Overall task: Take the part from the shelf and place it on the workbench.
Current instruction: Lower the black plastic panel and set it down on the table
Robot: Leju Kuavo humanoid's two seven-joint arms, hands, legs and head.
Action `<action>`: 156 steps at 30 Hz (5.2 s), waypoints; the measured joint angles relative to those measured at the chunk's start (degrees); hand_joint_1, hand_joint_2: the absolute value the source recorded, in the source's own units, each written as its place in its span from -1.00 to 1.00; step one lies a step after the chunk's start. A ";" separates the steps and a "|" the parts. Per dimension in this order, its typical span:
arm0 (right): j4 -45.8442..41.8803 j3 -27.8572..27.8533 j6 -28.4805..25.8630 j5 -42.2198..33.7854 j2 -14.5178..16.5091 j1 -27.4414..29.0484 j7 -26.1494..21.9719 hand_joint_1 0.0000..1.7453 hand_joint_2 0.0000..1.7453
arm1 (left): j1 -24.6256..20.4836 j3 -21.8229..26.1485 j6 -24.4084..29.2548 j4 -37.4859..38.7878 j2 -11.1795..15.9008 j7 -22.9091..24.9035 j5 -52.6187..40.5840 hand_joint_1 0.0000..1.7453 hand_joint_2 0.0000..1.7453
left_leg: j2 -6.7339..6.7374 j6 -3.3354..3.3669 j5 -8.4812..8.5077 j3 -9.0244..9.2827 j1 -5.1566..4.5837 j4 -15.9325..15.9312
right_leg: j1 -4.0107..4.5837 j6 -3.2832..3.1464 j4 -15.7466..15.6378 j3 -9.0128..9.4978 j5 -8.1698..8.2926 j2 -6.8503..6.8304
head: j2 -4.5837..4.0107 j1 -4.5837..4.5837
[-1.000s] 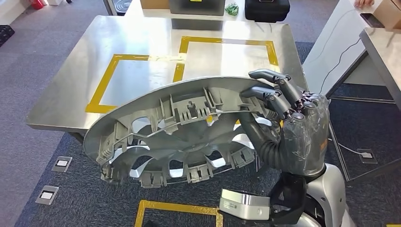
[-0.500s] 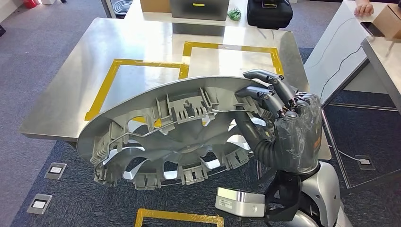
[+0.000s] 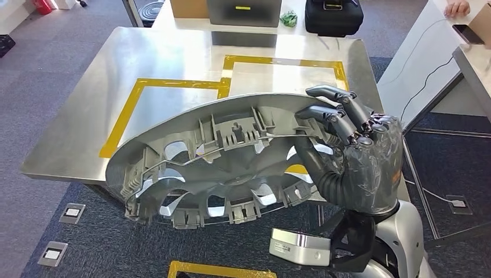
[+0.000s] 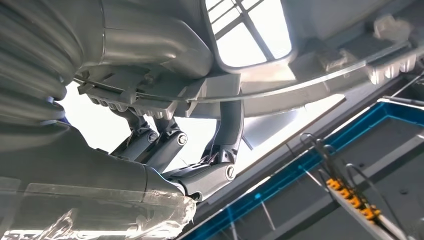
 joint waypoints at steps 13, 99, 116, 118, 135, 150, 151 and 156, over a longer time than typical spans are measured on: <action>0.89 -0.37 0.46 0.00 0.01 -0.25 0.78 1.00 1.00 | -0.14 -0.12 -0.15 0.04 0.33 0.18 -0.34 -1.00 1.00 | -0.11 -0.25 4.70 -2.99 0.34 -0.37 | -0.05 1.41 1.02 3.57 -3.83 0.29 | 0.00 -1.04; 80.65 -3.68 5.88 -6.82 4.79 -27.17 8.47 1.00 1.00 | -0.51 -1.81 -2.89 -0.02 -3.24 2.32 -5.02 -1.00 1.00 | -0.47 0.82 5.18 -2.77 0.13 -1.14 | -0.17 2.14 0.57 3.48 -3.03 0.23 | 0.00 -0.38; 81.08 -2.41 4.56 0.46 11.23 -30.80 4.89 1.00 1.00 | -0.40 -1.79 -1.25 -0.02 -4.91 2.09 -5.34 -1.00 1.00 | -0.46 0.79 5.20 -2.78 0.13 -1.15 | -0.17 2.14 0.57 3.49 -3.02 0.22 | 0.00 -0.38; 81.08 -2.36 4.68 0.64 11.38 -31.01 5.18 1.00 1.00 | -0.39 -1.79 -1.31 -0.02 -4.95 1.82 -5.43 -1.00 1.00 | -0.46 0.79 5.20 -2.78 0.13 -1.15 | -0.17 2.14 0.57 3.49 -3.02 0.22 | 0.00 -0.38; 81.15 -3.43 5.70 1.76 9.97 -31.34 9.18 1.00 1.00 | -0.32 -1.85 -2.73 0.01 -5.32 1.46 -6.33 -1.00 1.00 | -0.46 0.79 5.20 -2.75 0.12 -1.14 | -0.19 2.14 0.56 3.48 -3.02 0.22 | 0.00 -0.38; 81.38 -6.36 5.18 1.86 6.85 -30.67 10.93 1.00 1.00 | -0.35 -1.89 -4.72 0.03 -5.10 0.44 -7.14 -1.00 1.00 | -0.46 0.77 5.22 -2.73 0.12 -1.14 | -0.18 2.12 0.56 3.48 -3.00 0.24 | 0.00 -0.37; 81.36 -6.54 5.19 1.92 6.82 -30.50 10.79 1.00 1.00 | -0.35 -1.89 -4.73 0.03 -5.04 0.44 -7.14 -1.00 1.00 | -0.46 0.77 5.23 -2.73 0.12 -1.14 | -0.18 2.12 0.56 3.48 -3.00 0.24 | 0.00 -0.37; 79.79 -7.04 4.58 1.53 7.18 -28.63 7.58 1.00 1.00 | -0.36 -1.84 -4.26 0.03 -4.86 0.68 -6.82 -1.00 1.00 | -0.46 0.77 5.23 -2.73 0.13 -1.16 | -0.18 2.12 0.57 3.50 -3.00 0.23 | 0.00 -0.37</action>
